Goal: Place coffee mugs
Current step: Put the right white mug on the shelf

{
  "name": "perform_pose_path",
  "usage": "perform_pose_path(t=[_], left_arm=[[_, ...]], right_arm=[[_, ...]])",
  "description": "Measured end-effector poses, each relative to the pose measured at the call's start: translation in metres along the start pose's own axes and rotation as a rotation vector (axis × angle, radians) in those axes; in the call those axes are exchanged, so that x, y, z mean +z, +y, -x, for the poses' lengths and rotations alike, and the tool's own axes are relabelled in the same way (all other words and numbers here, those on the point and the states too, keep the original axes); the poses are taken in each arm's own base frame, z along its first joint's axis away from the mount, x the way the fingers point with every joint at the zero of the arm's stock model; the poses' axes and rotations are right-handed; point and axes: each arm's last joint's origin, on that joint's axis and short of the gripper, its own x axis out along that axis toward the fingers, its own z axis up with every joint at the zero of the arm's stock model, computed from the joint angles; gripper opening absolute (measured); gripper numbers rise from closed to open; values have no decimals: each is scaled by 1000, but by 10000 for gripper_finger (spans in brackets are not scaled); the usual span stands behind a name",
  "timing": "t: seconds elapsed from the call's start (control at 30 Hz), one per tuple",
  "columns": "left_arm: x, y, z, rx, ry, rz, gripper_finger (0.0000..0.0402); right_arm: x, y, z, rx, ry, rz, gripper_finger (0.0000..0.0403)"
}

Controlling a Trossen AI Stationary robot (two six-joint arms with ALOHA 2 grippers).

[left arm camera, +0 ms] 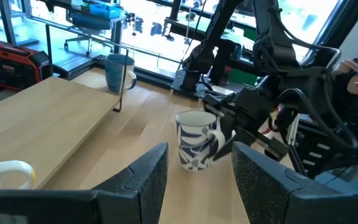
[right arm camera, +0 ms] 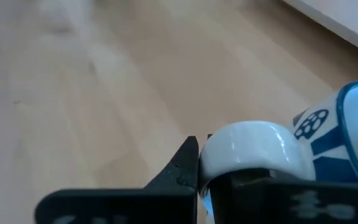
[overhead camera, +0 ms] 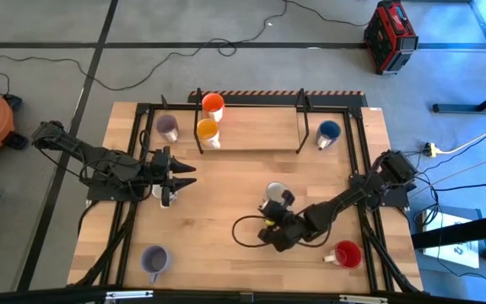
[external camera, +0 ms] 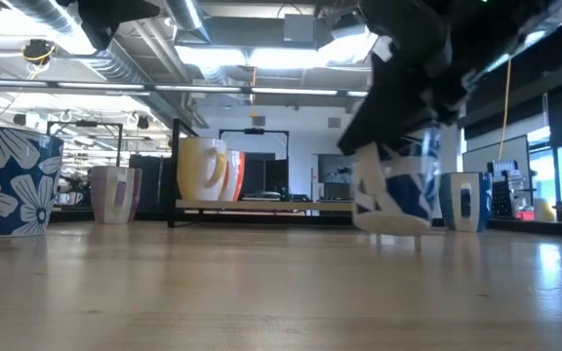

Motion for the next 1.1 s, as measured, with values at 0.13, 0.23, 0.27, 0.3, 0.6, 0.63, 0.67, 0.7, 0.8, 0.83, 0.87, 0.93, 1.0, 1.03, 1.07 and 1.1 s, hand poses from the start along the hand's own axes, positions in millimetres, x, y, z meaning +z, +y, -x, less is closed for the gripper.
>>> perform_pose_path(t=[0.13,0.23,0.27,0.3,0.6,0.63,0.67,0.7,0.8,0.83,0.87,0.93,1.0,1.03,1.07,1.1], left_arm=[[0,0,0,0,0,0,172],[0,0,0,-1,1,0,172],[0,0,0,-1,1,0,172],[0,0,0,-2,1,0,172],[0,0,0,-2,1,0,172],[0,0,0,-2,1,0,172],[0,0,0,-2,1,0,172],[0,0,0,-2,2,0,172],[0,0,0,-4,2,0,172],[0,0,0,-4,3,-1,172],[0,0,0,-4,2,0,172],[0,0,0,-4,3,-1,172],[0,0,0,-3,6,-2,172],[0,0,0,-4,6,-2,172],[-1,0,0,-4,7,-3,172],[-1,0,0,-3,9,-7,172]], right_arm=[[7,2,-4,45,-20,58,1],[11,4,-5,89,-33,84,1],[13,5,-6,105,-39,91,1],[14,6,-6,127,-45,101,1],[22,6,-12,249,-23,190,1],[22,5,-13,255,-18,199,1],[23,5,-15,264,-17,212,1],[22,6,-16,272,-19,226,1],[21,7,-19,267,-33,288,1],[20,7,-23,270,-40,293,1],[19,8,-24,279,-34,304,1],[13,9,-29,286,-20,318,1],[10,12,-33,295,-20,320,1],[9,12,-34,291,-20,324,3],[8,12,-34,288,-21,324,5],[8,12,-35,283,-20,321,8]])
